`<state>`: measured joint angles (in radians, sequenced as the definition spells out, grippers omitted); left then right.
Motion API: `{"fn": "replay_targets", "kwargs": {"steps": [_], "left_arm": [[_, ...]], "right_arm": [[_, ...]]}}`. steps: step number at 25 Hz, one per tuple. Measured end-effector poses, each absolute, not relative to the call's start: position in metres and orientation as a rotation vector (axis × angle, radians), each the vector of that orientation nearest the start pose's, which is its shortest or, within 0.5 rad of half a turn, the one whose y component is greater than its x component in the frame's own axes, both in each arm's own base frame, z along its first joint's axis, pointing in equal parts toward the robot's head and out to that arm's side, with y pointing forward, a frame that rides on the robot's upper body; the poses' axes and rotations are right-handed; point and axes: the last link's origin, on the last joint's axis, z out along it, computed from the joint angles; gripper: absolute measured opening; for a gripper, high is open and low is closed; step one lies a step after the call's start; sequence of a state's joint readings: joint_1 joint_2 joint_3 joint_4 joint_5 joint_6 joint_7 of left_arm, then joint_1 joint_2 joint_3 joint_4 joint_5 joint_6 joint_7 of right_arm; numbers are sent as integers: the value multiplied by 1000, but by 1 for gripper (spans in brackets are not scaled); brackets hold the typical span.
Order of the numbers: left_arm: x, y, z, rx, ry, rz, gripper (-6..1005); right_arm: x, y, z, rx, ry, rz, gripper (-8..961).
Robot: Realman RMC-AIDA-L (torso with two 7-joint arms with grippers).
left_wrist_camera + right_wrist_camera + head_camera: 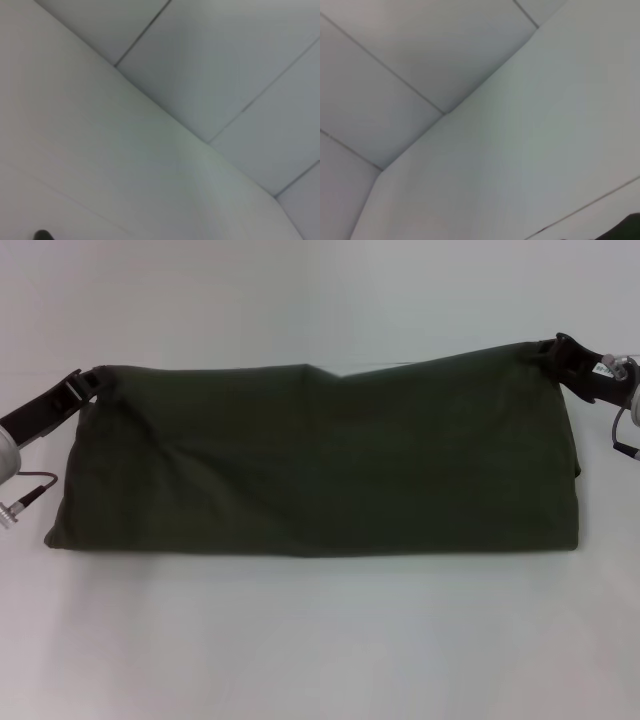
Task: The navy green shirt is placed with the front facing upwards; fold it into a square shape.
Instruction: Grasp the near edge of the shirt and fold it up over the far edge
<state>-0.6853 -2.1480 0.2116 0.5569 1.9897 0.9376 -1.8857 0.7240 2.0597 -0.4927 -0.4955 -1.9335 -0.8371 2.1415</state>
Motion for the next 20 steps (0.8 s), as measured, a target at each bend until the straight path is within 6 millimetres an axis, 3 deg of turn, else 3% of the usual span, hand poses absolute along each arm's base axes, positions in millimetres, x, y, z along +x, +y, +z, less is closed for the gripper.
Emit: {"fn": "replay_targets", "kwargs": {"steps": [8, 20], "left_arm": [[-303, 418, 19, -1610, -1450, -955, 105], [-303, 421, 11, -1564, -1432, -947, 106]], "right_arm": [[288, 445, 28, -1610, 1574, 902, 64], [273, 455, 10, -1631, 1535, 869, 67]]}}
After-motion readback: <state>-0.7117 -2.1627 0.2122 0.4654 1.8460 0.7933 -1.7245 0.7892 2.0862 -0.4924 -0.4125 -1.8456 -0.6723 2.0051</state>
